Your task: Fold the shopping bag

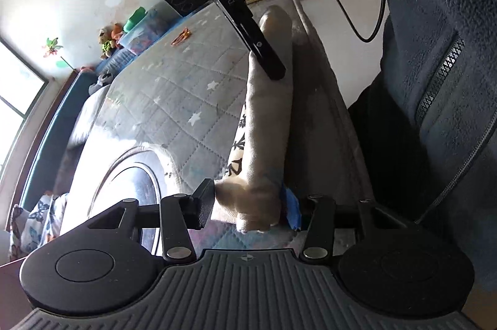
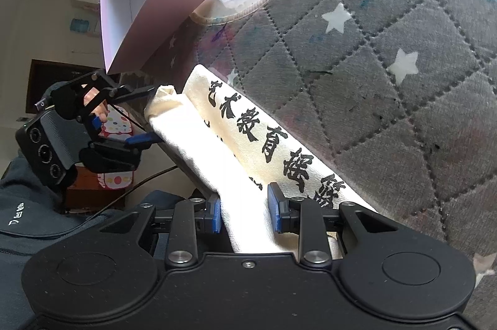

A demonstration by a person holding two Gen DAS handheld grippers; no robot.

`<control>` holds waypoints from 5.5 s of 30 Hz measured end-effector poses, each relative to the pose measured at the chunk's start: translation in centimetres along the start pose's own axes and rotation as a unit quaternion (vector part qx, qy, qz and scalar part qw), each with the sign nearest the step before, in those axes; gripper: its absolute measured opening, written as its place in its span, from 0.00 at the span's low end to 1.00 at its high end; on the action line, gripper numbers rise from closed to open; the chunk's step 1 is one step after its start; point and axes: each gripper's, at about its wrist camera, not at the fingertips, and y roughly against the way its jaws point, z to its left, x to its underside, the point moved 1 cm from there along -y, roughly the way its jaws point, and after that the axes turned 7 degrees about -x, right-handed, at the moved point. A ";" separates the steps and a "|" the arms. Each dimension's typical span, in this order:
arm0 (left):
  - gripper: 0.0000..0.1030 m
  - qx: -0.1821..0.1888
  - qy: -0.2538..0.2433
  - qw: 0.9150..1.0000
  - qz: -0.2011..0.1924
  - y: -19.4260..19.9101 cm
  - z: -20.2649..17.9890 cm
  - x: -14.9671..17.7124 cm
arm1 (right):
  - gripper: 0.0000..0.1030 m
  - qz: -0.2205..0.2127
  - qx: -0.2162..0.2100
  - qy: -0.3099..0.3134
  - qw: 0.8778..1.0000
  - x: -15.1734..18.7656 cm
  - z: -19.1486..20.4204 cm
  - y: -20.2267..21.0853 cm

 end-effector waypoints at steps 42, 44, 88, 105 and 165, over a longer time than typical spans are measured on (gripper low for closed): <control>0.30 0.213 0.339 0.907 0.133 -5.3 9.1 1.9 | 0.57 -0.038 0.193 0.274 0.941 5.8 6.6 1.9; 0.30 0.212 0.342 0.906 0.133 -5.3 9.2 2.0 | 0.57 -0.033 0.212 0.297 0.930 6.3 7.1 1.6; 0.31 0.213 0.501 0.799 0.255 -9.7 12.1 3.5 | 0.36 -0.062 0.147 0.026 0.987 2.5 0.6 4.4; 0.31 0.190 0.512 0.789 0.280 -10.0 11.9 3.0 | 0.39 -0.119 0.241 0.150 0.951 4.1 6.7 5.3; 0.10 0.063 0.405 0.888 0.208 -6.1 9.8 -2.7 | 0.35 0.008 0.262 0.193 0.946 0.0 10.2 -5.1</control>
